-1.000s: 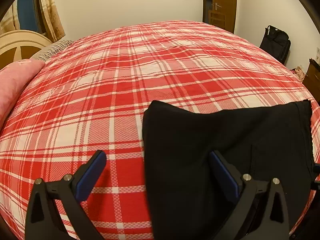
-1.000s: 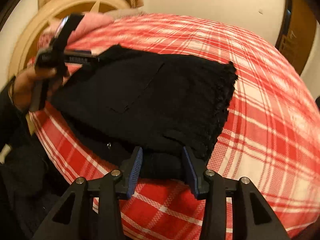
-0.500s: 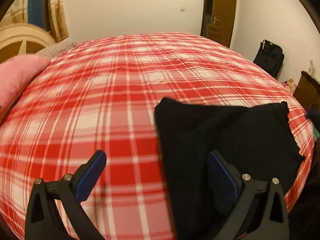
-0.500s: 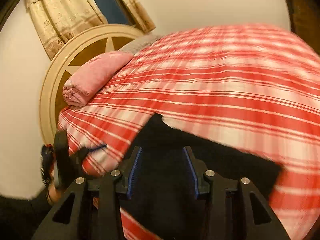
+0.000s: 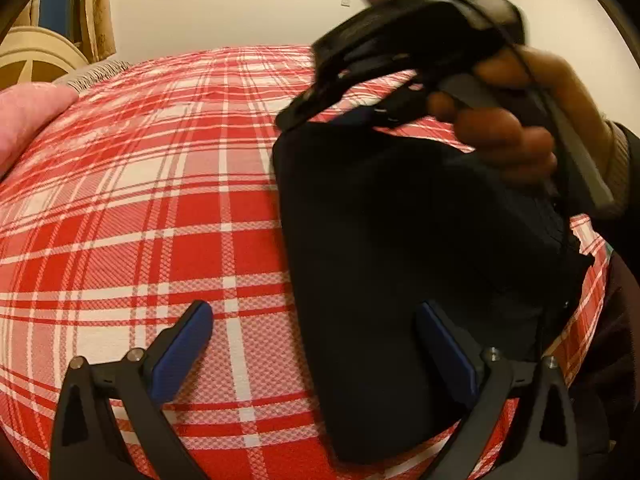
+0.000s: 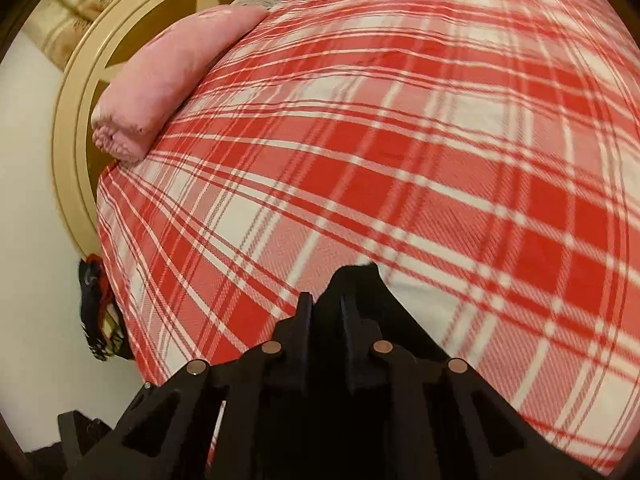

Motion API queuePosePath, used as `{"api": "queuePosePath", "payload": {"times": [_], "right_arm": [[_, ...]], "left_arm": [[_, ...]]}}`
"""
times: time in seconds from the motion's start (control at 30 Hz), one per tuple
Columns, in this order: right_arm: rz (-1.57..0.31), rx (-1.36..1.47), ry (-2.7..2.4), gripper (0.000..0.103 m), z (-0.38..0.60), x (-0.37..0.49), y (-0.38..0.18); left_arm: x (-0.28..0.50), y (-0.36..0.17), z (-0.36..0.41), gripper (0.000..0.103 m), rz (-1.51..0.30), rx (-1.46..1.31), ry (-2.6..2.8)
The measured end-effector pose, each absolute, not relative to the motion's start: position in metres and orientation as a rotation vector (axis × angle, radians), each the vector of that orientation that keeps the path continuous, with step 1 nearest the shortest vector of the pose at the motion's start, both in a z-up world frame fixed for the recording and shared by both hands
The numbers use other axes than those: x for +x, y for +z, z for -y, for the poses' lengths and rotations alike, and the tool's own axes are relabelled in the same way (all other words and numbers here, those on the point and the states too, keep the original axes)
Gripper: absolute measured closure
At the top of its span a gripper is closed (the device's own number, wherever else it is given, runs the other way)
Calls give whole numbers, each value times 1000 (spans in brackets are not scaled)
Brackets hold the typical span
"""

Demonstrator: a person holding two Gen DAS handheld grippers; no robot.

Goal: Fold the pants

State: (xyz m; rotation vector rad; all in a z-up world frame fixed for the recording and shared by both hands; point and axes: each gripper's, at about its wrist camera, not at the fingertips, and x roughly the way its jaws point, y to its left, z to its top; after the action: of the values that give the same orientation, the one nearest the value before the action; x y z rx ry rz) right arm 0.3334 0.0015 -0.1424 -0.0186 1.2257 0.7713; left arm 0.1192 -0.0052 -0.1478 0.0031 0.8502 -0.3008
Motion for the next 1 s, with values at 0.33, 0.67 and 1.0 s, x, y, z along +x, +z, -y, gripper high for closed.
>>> {"api": "queuePosePath", "payload": {"times": [0.33, 0.67, 1.0], "right_arm": [[-1178, 43, 731, 47, 42, 336, -136], [-970, -29, 616, 46, 196, 211, -70], [-950, -169, 494, 46, 219, 141, -134]], "left_arm": [[119, -150, 9, 0, -838, 15, -275], [120, -128, 9, 0, -796, 54, -237], [141, -142, 27, 0, -839, 136, -207]]}}
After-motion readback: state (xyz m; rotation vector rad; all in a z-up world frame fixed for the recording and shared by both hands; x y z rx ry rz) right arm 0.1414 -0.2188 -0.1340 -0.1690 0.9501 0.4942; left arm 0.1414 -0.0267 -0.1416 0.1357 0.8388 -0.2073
